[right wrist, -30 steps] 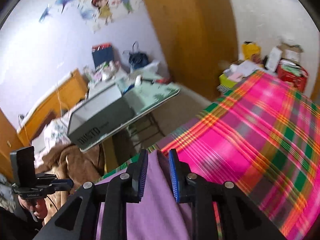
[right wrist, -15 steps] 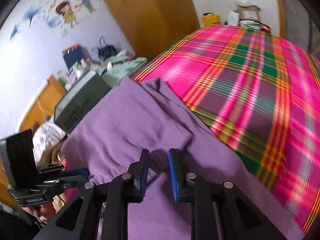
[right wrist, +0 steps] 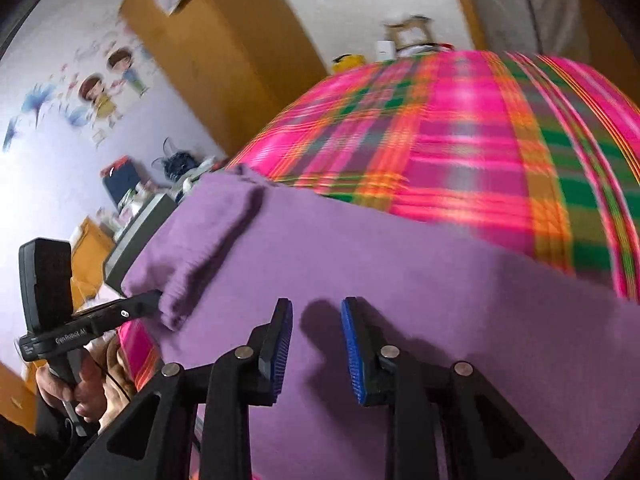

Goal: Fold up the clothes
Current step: 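Lower the sweatshirt onto the bedspread and open both grippers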

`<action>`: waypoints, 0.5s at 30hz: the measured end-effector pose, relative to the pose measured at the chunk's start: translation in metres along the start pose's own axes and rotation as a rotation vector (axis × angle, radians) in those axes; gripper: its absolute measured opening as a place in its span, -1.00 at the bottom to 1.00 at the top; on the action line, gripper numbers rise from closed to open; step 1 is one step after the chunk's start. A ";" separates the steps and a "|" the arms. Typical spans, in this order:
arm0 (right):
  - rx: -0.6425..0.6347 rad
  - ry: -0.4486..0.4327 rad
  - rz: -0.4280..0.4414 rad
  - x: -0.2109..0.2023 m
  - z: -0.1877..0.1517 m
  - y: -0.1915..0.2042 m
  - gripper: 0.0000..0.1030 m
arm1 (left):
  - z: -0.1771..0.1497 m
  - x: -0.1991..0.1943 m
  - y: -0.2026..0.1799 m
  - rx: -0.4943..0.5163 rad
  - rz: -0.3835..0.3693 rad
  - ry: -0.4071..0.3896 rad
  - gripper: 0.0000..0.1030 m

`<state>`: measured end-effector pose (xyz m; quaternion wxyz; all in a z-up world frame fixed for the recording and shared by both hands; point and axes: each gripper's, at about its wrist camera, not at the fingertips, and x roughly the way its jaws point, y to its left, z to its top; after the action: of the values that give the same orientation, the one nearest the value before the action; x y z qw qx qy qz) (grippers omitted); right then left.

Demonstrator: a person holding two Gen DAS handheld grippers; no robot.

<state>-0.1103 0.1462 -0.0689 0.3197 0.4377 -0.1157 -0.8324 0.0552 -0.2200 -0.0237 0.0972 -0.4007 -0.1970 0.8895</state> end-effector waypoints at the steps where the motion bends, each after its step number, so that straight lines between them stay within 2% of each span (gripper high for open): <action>1: 0.026 -0.023 -0.016 -0.009 -0.004 -0.010 -0.58 | 0.001 -0.001 -0.003 0.002 -0.008 -0.005 -0.73; 3: 0.066 -0.062 -0.059 -0.024 -0.008 -0.026 -0.58 | 0.002 -0.004 -0.011 0.017 -0.014 -0.014 -0.73; 4: 0.090 -0.078 -0.074 -0.031 -0.009 -0.035 -0.66 | 0.003 -0.003 -0.016 0.026 -0.017 -0.017 -0.71; 7: 0.174 -0.128 -0.144 -0.060 -0.017 -0.069 -0.69 | 0.004 0.003 -0.031 0.055 -0.030 -0.010 -0.54; 13: 0.321 -0.236 -0.257 -0.125 -0.040 -0.133 -0.75 | 0.003 0.021 -0.057 0.112 -0.065 0.033 -0.54; 15: 0.363 -0.275 -0.359 -0.150 -0.049 -0.151 -0.72 | 0.003 0.030 -0.066 0.127 -0.078 0.052 -0.54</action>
<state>-0.0747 0.3613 -0.0711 0.0649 0.3844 -0.2255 -0.8929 0.0344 -0.1514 -0.0136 0.1623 -0.4085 -0.1531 0.8851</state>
